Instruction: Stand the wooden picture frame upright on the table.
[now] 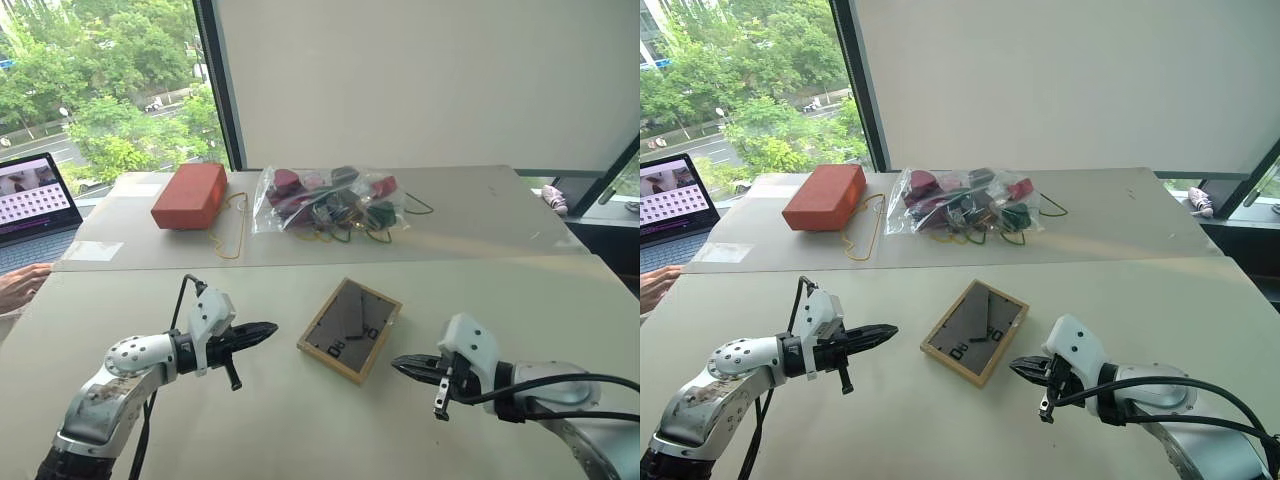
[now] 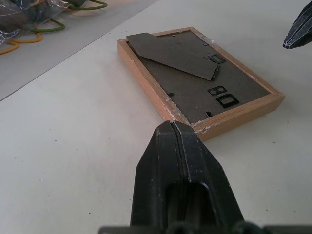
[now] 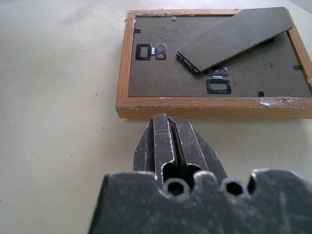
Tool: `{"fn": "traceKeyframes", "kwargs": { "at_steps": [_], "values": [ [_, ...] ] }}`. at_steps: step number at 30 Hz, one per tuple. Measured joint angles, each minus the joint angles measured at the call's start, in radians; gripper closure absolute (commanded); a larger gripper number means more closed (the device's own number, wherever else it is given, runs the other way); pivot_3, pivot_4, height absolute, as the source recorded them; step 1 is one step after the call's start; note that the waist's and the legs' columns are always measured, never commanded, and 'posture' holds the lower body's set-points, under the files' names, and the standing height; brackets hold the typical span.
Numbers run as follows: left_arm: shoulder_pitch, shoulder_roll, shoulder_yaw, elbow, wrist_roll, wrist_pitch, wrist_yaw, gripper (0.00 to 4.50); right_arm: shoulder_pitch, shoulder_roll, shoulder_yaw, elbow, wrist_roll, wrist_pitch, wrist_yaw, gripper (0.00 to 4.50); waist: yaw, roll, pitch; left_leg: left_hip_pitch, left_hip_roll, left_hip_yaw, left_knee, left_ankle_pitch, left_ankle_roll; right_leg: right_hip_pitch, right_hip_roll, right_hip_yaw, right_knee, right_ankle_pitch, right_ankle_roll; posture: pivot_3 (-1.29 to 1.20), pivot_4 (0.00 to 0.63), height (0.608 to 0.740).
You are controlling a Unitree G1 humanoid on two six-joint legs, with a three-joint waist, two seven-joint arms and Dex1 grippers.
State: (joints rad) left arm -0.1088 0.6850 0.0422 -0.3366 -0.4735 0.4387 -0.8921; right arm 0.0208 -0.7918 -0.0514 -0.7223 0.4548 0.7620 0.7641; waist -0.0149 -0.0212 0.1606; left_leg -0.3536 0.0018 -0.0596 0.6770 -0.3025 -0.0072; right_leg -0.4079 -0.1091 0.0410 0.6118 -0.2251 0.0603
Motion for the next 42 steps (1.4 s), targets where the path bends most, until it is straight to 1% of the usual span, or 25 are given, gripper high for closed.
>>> {"fn": "traceKeyframes", "kwargs": {
  "at_steps": [2, 5, 7, 8, 9, 11, 15, 17, 19, 21, 22, 23, 26, 30, 36, 42],
  "values": [
    [-0.006, -0.002, -0.005, 0.006, 0.007, -0.007, -0.001, 4.5, 0.002, 0.0, 0.0, 0.0, -0.004, 0.0, -0.005, 4.47, 0.0, 0.0, 0.0, 0.0, 0.0, 0.0, 0.0, 0.0, 0.0, 0.0, 0.0, 0.0, 0.0, 0.0, 0.0, 0.0, 0.15, 0.74],
    [-0.171, -0.05, -0.123, 0.211, 0.16, -0.132, 0.0, 4.5, -0.016, 0.029, 0.048, 0.055, -0.062, 0.046, -0.103, 4.47, 0.016, -0.001, 0.0, 0.001, -0.001, -0.002, 0.002, 0.001, -0.002, 0.003, 0.0, -0.002, 0.0, 0.001, -0.001, 0.0, 0.15, 0.74],
    [-0.241, -0.074, -0.202, 0.36, 0.265, -0.231, 0.0, 4.5, -0.031, 0.052, 0.078, 0.111, -0.104, 0.087, -0.17, 4.47, 0.017, -0.001, 0.0, 0.001, -0.001, -0.001, 0.002, 0.001, -0.002, 0.003, 0.0, 0.0, 0.0, 0.002, 0.0, 0.0, 0.15, 0.74],
    [-0.258, -0.087, -0.222, 0.406, 0.293, -0.259, -0.001, 4.5, -0.038, 0.054, 0.087, 0.127, -0.118, 0.098, -0.186, 4.47, 0.014, -0.001, 0.0, 0.0, -0.001, 0.0, 0.002, 0.001, -0.002, 0.002, 0.0, 0.0, -0.001, 0.002, 0.0, 0.0, 0.15, 0.74],
    [-0.289, -0.104, -0.254, 0.487, 0.338, -0.315, -0.001, 4.5, -0.058, 0.055, 0.106, 0.149, -0.143, 0.113, -0.213, 4.47, 0.01, -0.001, 0.0, 0.0, -0.001, 0.0, 0.002, 0.001, -0.002, 0.001, 0.0, 0.0, -0.001, 0.002, 0.0, 0.0, 0.15, 0.74],
    [-0.337, -0.126, -0.276, 0.56, 0.383, -0.386, 0.0, 4.5, -0.113, 0.065, 0.142, 0.171, -0.181, 0.123, -0.245, 4.47, 0.002, -0.001, 0.0, -0.001, -0.001, -0.001, 0.001, 0.001, -0.002, 0.0, 0.0, 0.0, 0.0, 0.002, 0.0, 0.0, 0.15, 0.74],
    [-0.381, -0.142, -0.315, 0.629, 0.47, -0.504, 0.006, 4.5, -0.246, 0.122, 0.244, 0.25, -0.256, 0.131, -0.292, 4.47, -0.004, -0.001, 0.0, 0.0, -0.001, -0.001, 0.001, 0.001, -0.002, 0.0, 0.0, 0.0, 0.0, 0.002, 0.0, 0.0, 0.15, 0.74],
    [-0.37, -0.145, -0.322, 0.619, 0.488, -0.528, 0.005, 4.5, -0.329, 0.168, 0.299, 0.312, -0.288, 0.132, -0.296, 4.47, -0.005, -0.001, 0.0, 0.0, -0.001, 0.0, 0.001, 0.001, -0.002, 0.0, 0.0, 0.0, 0.0, 0.002, 0.0, 0.0, 0.15, 0.74],
    [-0.343, -0.153, -0.328, 0.572, 0.488, -0.526, -0.003, 4.5, -0.404, 0.212, 0.349, 0.373, -0.318, 0.132, -0.301, 4.47, -0.006, -0.001, 0.0, 0.0, -0.001, 0.0, 0.001, 0.001, -0.002, 0.0, 0.0, 0.0, 0.001, 0.002, 0.0, 0.0, 0.15, 0.74],
    [-0.31, -0.142, -0.328, 0.519, 0.48, -0.521, -0.02, 4.5, -0.443, 0.232, 0.372, 0.404, -0.337, 0.129, -0.303, 4.47, -0.005, -0.001, 0.0, -0.001, -0.001, -0.001, 0.001, 0.001, -0.002, -0.001, 0.0, 0.0, 0.002, 0.002, 0.0, 0.0, 0.15, 0.74],
    [-0.278, -0.126, -0.318, 0.476, 0.469, -0.505, -0.031, 4.5, -0.461, 0.241, 0.388, 0.417, -0.343, 0.124, -0.298, 4.47, -0.003, -0.001, 0.0, -0.001, -0.001, -0.001, 0.001, 0.001, -0.002, -0.001, 0.0, 0.0, 0.003, 0.002, 0.0, 0.0, 0.15, 0.74],
    [-0.219, -0.088, -0.302, 0.4, 0.447, -0.484, -0.049, 4.5, -0.478, 0.261, 0.404, 0.426, -0.352, 0.117, -0.287, 4.47, -0.011, -0.001, 0.0, -0.002, 0.0, -0.001, 0.0, 0.0, 0.0, -0.003, 0.0, 0.0, 0.004, 0.002, 0.0, 0.0, 0.15, 0.74],
    [-0.134, -0.031, -0.275, 0.29, 0.421, -0.44, -0.074, 4.5, -0.497, 0.274, 0.43, 0.44, -0.366, 0.102, -0.273, 4.47, -0.02, 0.0, 0.0, -0.005, -0.001, -0.001, 0.0, -0.001, 0.001, -0.007, 0.0, 0.0, 0.006, 0.002, 0.001, 0.0, 0.15, 0.74],
    [-0.036, 0.029, -0.225, 0.192, 0.393, -0.392, -0.072, 4.5, -0.498, 0.283, 0.435, 0.44, -0.373, 0.094, -0.251, 4.47, -0.03, 0.0, 0.0, -0.007, -0.001, 0.0, 0.001, 0.0, 0.001, -0.014, 0.0, 0.001, 0.012, 0.001, 0.0, 0.0, 0.15, 0.74],
    [-0.019, 0.038, -0.211, 0.181, 0.394, -0.371, -0.052, 4.5, -0.476, 0.27, 0.442, 0.403, -0.373, 0.107, -0.213, 4.47, -0.03, 0.0, 0.0, -0.004, -0.001, 0.001, 0.001, 0.001, -0.001, -0.013, 0.0, 0.001, 0.013, 0.0, -0.002, 0.0, 0.15, 0.74],
    [-0.078, 0.022, -0.219, 0.249, 0.413, -0.393, -0.034, 4.5, -0.434, 0.252, 0.447, 0.307, -0.359, 0.167, -0.175, 4.47, -0.028, 0.0, 0.0, -0.003, -0.001, 0.0, 0.002, 0.001, -0.001, -0.013, 0.0, 0.001, 0.014, 0.0, -0.002, 0.0, 0.15, 0.74]
  ]
}}
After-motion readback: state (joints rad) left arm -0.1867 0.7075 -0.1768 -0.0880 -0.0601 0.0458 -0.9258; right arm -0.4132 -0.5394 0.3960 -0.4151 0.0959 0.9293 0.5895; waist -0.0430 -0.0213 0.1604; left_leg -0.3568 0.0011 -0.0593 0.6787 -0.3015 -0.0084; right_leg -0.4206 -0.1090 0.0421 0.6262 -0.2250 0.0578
